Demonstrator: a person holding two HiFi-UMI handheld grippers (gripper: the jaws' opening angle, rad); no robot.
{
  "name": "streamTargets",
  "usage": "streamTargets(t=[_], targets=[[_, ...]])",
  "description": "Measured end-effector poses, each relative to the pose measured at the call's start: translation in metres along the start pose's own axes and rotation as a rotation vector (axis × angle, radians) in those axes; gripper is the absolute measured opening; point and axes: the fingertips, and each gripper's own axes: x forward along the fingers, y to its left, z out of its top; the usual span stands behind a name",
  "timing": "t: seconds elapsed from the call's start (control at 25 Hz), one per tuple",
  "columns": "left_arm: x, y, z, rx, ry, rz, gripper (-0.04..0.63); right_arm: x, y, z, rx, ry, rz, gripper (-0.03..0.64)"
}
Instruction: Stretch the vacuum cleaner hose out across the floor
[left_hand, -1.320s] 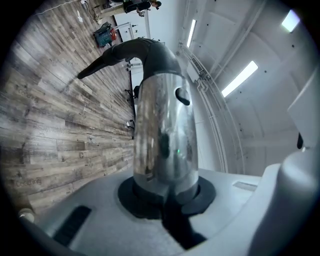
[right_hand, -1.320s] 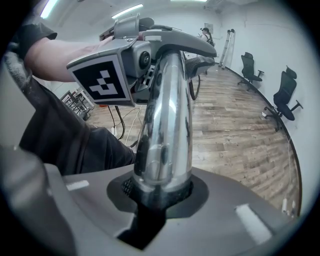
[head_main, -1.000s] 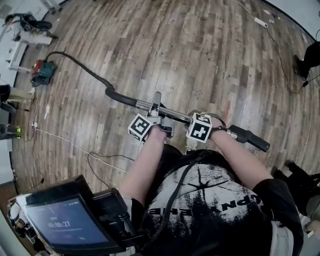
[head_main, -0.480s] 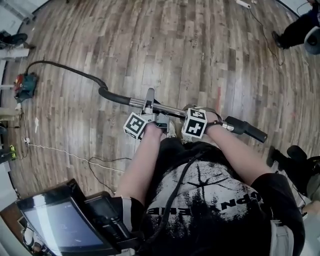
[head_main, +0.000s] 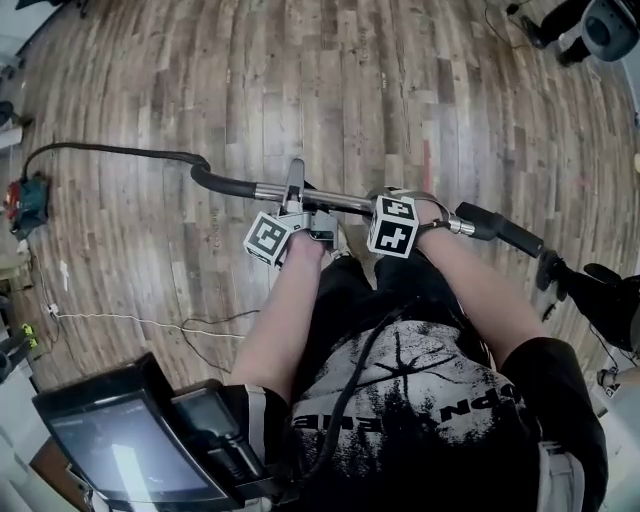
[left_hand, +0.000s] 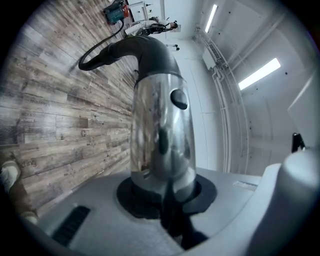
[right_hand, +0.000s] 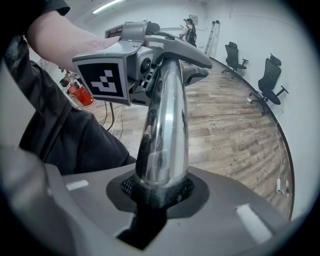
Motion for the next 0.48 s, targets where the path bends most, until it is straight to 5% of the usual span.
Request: streamTargets(t=[0.28,0.48], targets=[[-0.006,0.048,-0.039,0.168,0.161,0.131,0.162,0.017,-0.016,-0.047,0.01,0.019,0.032,0.092],[-0.008,0.066,-0.063,0.198,0.196,0.201,0.202,0.032,-0.04,-0.072,0.007,0.02,0.052,0.092]])
